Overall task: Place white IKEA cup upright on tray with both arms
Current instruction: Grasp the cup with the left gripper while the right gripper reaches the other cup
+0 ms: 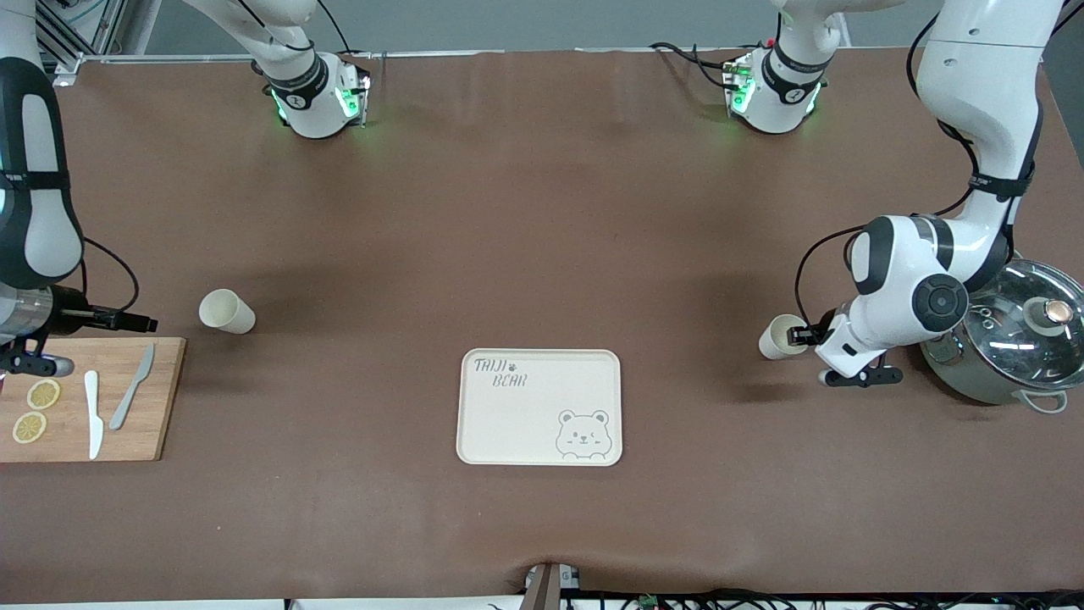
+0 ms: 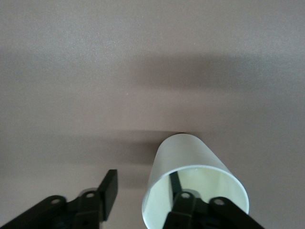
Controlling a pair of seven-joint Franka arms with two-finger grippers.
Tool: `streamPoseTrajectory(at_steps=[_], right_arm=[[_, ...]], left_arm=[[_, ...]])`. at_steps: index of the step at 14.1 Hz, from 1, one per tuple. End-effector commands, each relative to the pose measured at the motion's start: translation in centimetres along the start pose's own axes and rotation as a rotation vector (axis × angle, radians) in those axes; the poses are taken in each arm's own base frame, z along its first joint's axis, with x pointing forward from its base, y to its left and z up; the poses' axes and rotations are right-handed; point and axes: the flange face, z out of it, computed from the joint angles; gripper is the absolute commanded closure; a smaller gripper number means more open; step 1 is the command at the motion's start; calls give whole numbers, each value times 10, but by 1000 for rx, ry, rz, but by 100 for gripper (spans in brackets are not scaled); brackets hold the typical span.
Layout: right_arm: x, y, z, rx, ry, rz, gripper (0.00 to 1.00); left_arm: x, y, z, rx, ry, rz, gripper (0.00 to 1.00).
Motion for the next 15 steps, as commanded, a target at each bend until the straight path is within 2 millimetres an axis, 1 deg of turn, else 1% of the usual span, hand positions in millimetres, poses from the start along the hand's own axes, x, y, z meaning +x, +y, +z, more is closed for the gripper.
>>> streamPoseTrajectory(at_steps=[1, 2, 4, 5, 6, 7, 9, 10, 12, 13, 14, 15], right_arm=[[-12, 1, 12, 24, 14, -13, 0], [-14, 2, 18, 26, 3, -20, 0], [-14, 3, 21, 31, 7, -33, 0], [-15, 2, 26, 72, 19, -9, 0], [-17, 1, 36, 101, 45, 15, 0], [-23, 0, 48, 106, 43, 22, 0], [-36, -3, 62, 109, 17, 18, 0], [-37, -5, 63, 109, 15, 9, 6], [-39, -4, 67, 111, 8, 13, 10], [-40, -4, 69, 111, 4, 13, 14], [-40, -3, 69, 114, 1, 15, 14], [-41, -4, 70, 114, -3, 14, 17]], left_arm=[[3, 8, -5, -15, 14, -5, 100], [6, 12, -10, -17, 30, -3, 100], [10, 21, -18, -19, 50, 5, 100], [12, 24, -22, -22, 57, -12, 100], [13, 36, -28, -31, 64, -28, 100], [15, 53, -37, -46, 79, -40, 100], [18, 82, -52, -58, 97, -17, 100], [21, 99, -57, -65, 110, -5, 100], [29, 123, -63, -76, 127, 4, 100], [34, 137, -68, -83, 143, 22, 100], [38, 152, -72, -90, 159, 36, 100], [42, 165, -74, -103, 167, 24, 100]])
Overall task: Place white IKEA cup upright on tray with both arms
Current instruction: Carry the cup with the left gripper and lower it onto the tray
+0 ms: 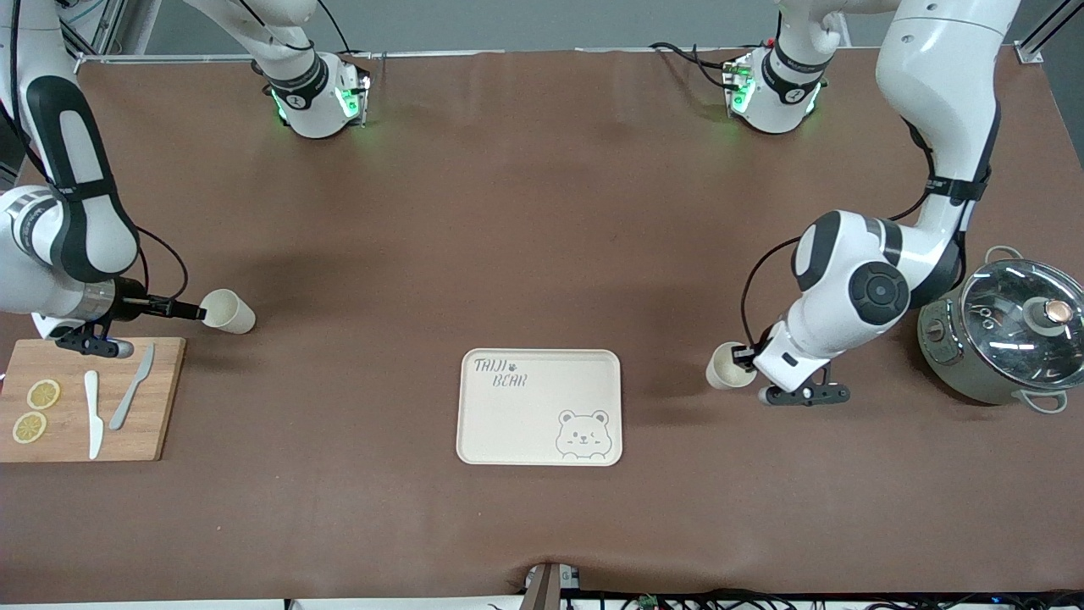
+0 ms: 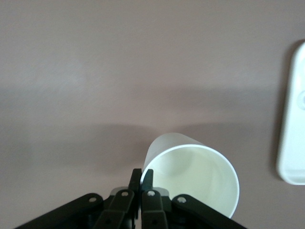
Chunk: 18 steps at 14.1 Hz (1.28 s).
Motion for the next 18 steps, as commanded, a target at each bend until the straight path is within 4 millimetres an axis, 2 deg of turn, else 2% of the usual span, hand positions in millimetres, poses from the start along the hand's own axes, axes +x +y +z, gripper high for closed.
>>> streamPoseTrajectory(at_steps=[1, 3, 4, 5, 7, 9, 10, 12, 13, 15, 16, 18], right_arm=[[-11, 0, -5, 28, 6, -5, 17], [-17, -1, 3, 31, -10, -6, 18], [-18, -1, 5, 32, -13, -7, 27], [-18, 0, 7, 34, -16, -23, 31], [-18, -2, 10, 65, -10, -39, 32], [-20, -3, 12, 82, -17, -48, 46], [-22, -2, 16, 84, -26, -50, 47], [-25, -2, 21, 91, -35, -51, 61], [-26, -2, 22, 91, -36, -50, 72], [-25, -3, 21, 91, -33, -52, 86], [-25, -3, 21, 91, -35, -54, 97], [-28, -4, 19, 101, -62, -62, 100]], left_arm=[[20, 37, 2, -44, 12, -55, 100], [20, 72, 6, -62, 18, -114, 100], [19, 90, 8, -69, 19, -138, 100], [18, 103, 12, -74, 17, -169, 100], [16, 128, 21, -84, 13, -239, 100], [16, 154, 26, -99, 17, -304, 100], [12, 166, 30, -101, 12, -323, 100], [5, 177, 40, -99, 2, -352, 100], [-1, 186, 48, -95, -6, -363, 100], [-6, 199, 57, -97, -7, -386, 100], [-10, 203, 63, -92, -14, -381, 100], [-13, 204, 72, -80, -20, -373, 100]])
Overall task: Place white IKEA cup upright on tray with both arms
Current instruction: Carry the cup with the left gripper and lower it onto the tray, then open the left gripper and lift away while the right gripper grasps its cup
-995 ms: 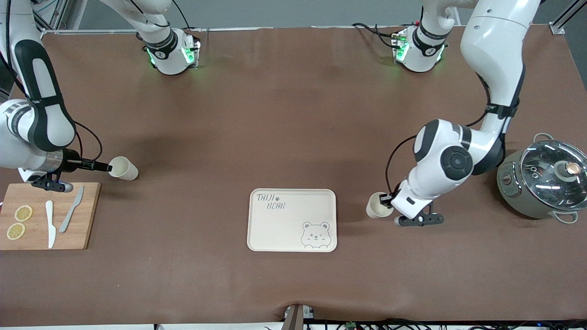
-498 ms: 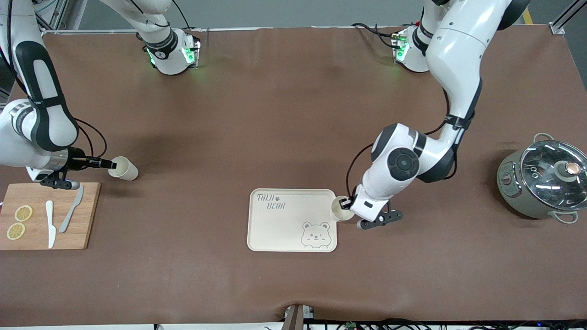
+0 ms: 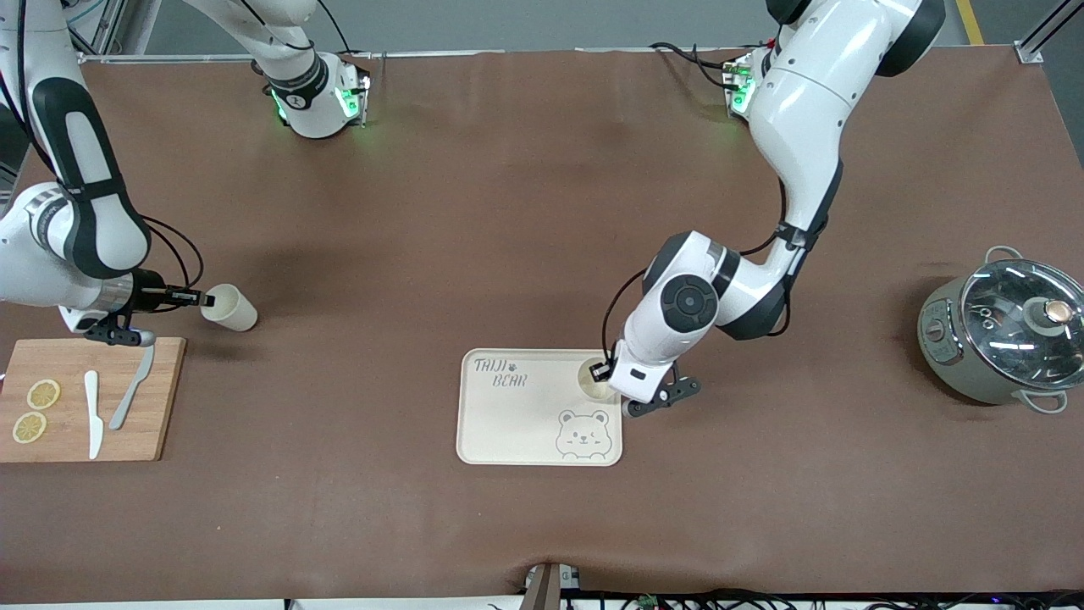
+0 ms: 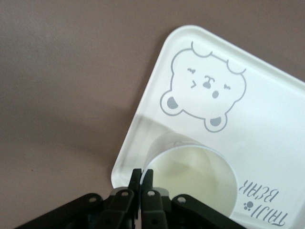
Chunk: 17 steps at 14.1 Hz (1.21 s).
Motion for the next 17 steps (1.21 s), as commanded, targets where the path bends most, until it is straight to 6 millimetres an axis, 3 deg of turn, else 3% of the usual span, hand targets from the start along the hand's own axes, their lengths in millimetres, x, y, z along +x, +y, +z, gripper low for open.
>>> streamPoseTrajectory(at_steps=[1, 3, 6, 7, 8, 9, 14, 17], right_arm=[[-9, -3, -10, 36, -14, -15, 100], [0, -11, -29, 51, 16, -20, 100], [15, -35, -77, 73, -21, -57, 100], [20, -45, -90, 71, -18, -71, 100], [24, -58, -99, 64, -8, -71, 100], [27, -69, -107, 60, -6, -48, 100], [39, -135, -145, 41, 30, 32, 100], [42, -173, -161, 132, 58, 113, 100]], left_arm=[[5, 3, 5, -4, 2, -16, 100], [5, 2, 8, -1, 0, -13, 89], [7, 1, 6, 0, 4, -6, 73], [8, 0, 6, 0, 7, -4, 56], [9, 1, 3, -3, 15, -3, 17], [11, 1, -1, -1, 32, 7, 0], [23, 4, -60, -39, 101, 14, 0], [54, -20, -115, -69, 154, -27, 0]])
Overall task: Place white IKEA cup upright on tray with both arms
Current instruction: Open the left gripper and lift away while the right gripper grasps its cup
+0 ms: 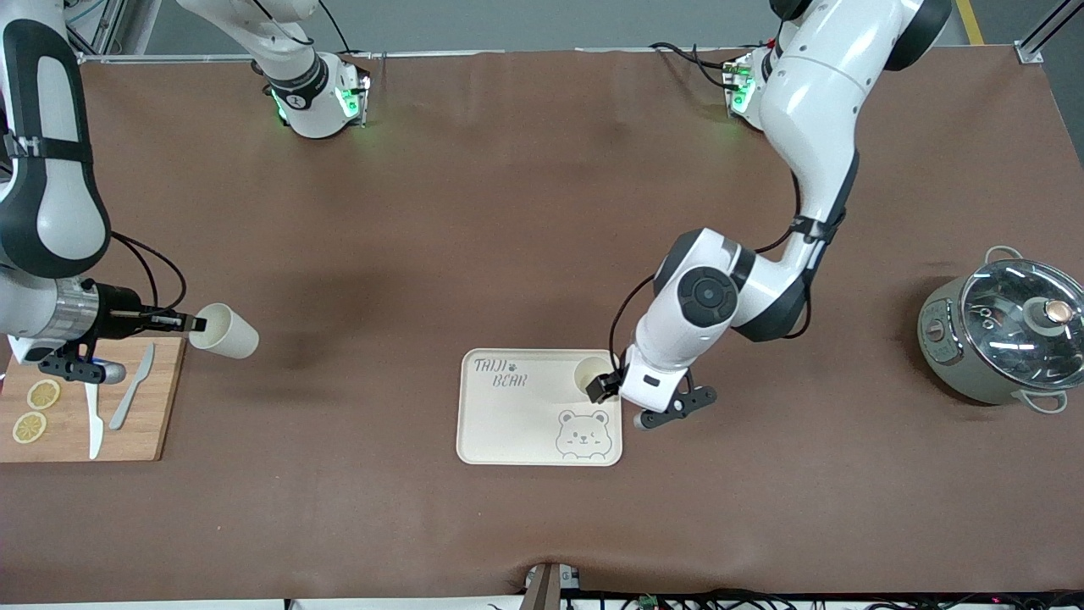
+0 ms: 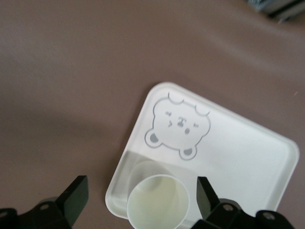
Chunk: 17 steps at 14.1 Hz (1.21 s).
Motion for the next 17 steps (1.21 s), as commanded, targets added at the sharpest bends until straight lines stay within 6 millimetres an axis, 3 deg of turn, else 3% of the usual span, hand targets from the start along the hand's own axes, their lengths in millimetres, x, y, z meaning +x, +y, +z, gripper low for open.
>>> streamPoseTrajectory(at_steps=[1, 3, 6, 8, 9, 11, 14, 17], right_arm=[[0, -39, -6, 61, 3, 77, 100], [-6, -90, 15, 36, -14, 109, 100], [3, -151, 30, 25, 35, 223, 100], [15, -179, 66, 11, 10, 354, 100], [17, -204, 77, 11, 19, 390, 100], [20, -232, 103, 10, 32, 504, 100], [7, -269, 119, 27, 58, 608, 100], [-7, -312, 160, 44, 96, 628, 100]], left_arm=[[29, -24, -53, 20, 39, 0, 0], [52, -46, -86, 37, 46, 26, 0], [83, -85, -127, 72, 43, 77, 0], [99, -109, -149, 94, 38, 99, 0], [106, -122, -158, 106, 32, 111, 0], [118, -144, -174, 126, 18, 141, 0], [131, -176, -198, 149, 7, 118, 0], [135, -188, -209, 160, 1, 100, 0]])
